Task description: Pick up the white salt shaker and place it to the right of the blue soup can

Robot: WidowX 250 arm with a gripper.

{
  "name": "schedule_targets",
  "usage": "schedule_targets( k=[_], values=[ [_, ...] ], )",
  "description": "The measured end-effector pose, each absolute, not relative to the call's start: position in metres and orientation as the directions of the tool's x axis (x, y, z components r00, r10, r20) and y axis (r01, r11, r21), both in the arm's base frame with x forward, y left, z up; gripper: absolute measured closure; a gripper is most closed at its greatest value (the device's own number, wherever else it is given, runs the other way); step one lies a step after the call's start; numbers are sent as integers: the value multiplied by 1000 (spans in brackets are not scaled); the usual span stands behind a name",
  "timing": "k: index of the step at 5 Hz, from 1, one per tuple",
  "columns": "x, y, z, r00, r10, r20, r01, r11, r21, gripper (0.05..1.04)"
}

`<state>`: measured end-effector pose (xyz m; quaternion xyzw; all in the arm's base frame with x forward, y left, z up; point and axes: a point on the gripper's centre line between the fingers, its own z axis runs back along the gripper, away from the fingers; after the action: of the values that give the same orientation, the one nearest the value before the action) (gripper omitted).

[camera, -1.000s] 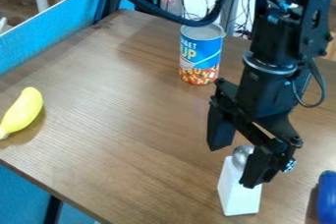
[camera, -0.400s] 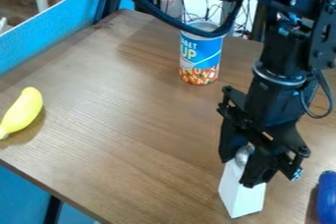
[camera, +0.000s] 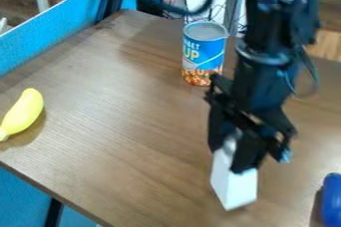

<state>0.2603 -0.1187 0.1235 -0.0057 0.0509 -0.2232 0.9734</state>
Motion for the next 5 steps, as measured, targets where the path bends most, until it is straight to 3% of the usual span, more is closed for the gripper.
schedule_targets(
  k=[1, 2, 4, 5],
  values=[
    [274, -106, 144, 888, -455, -70, 454, 891, -25, 511],
    [308, -103, 154, 862, -501, -84, 504, 863, 23, 511],
    [358, -103, 135, 811, -580, -83, 585, 799, 139, 511],
    [368, -101, 117, 795, -596, -114, 607, 779, 156, 511]
  ],
)
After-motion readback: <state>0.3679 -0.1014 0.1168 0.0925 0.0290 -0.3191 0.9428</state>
